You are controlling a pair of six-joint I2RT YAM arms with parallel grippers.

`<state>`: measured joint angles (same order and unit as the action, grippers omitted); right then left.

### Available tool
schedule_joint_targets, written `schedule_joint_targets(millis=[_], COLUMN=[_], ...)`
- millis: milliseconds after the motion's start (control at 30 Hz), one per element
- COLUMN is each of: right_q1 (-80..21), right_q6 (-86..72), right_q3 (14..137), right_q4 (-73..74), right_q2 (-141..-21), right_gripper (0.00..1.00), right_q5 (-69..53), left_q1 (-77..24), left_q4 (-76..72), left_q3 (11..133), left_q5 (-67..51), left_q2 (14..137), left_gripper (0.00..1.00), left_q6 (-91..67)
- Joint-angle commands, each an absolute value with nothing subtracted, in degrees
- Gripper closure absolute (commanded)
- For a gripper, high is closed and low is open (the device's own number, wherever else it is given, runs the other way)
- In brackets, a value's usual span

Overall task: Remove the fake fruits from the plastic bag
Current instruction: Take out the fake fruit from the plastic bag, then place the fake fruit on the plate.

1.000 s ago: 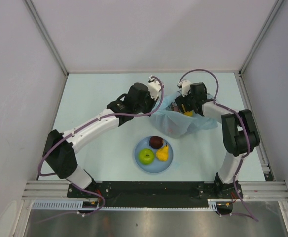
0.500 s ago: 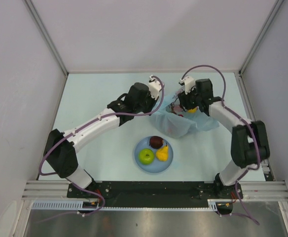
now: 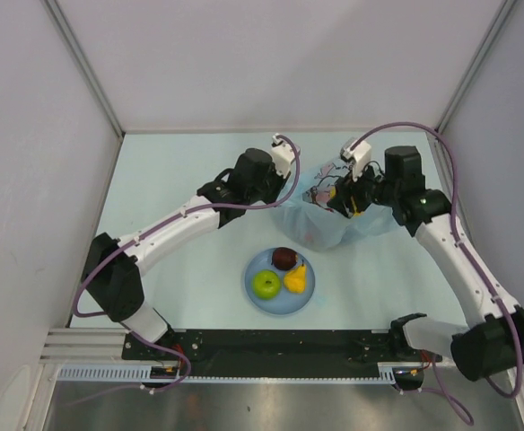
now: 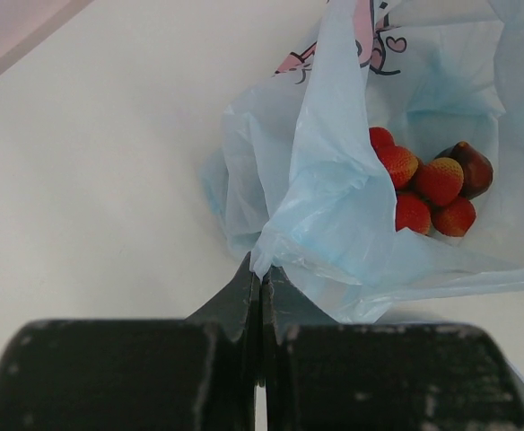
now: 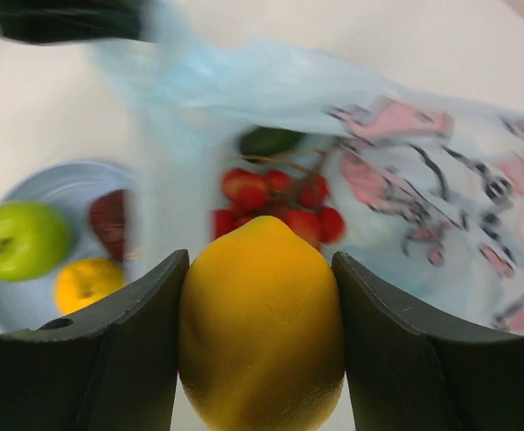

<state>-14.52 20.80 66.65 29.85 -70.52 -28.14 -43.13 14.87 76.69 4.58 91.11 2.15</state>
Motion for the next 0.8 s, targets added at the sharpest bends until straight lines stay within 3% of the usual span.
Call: schedule_joint_targets(millis=[0, 267, 333, 467, 767], right_q1=[-24.9, -48.2, -52.2, -54.3, -55.6], right_q6=[21.8, 41.9, 49.4, 55.5, 67.1], right_q3=[67.6, 57.0, 52.5, 47.1, 44.6], right_q4=[32.5, 33.7, 31.6, 27.6, 32.0], right_q2=[-60.5, -57.4, -57.7, -58.8, -64.9], right_gripper=[0.72, 0.76, 0.81, 1.0, 1.0], right_q5=[-30.9, -25.9, -24.9, -28.2, -33.9], left_q1=[-43.3, -43.2, -43.2, -43.2, -43.2], left_q4=[12.4, 12.7, 13.1, 13.3, 12.2], left_q3=[77.3, 76.4, 76.4, 75.0, 72.2], left_q5=[5.9, 3.5, 3.5, 4.0, 4.0], left_q2=[89.7, 88.2, 87.8, 86.5, 84.9], left_gripper=[1.0, 1.0, 1.0, 1.0, 0.99], left_q6=[4.0, 3.4, 3.4, 4.1, 4.0])
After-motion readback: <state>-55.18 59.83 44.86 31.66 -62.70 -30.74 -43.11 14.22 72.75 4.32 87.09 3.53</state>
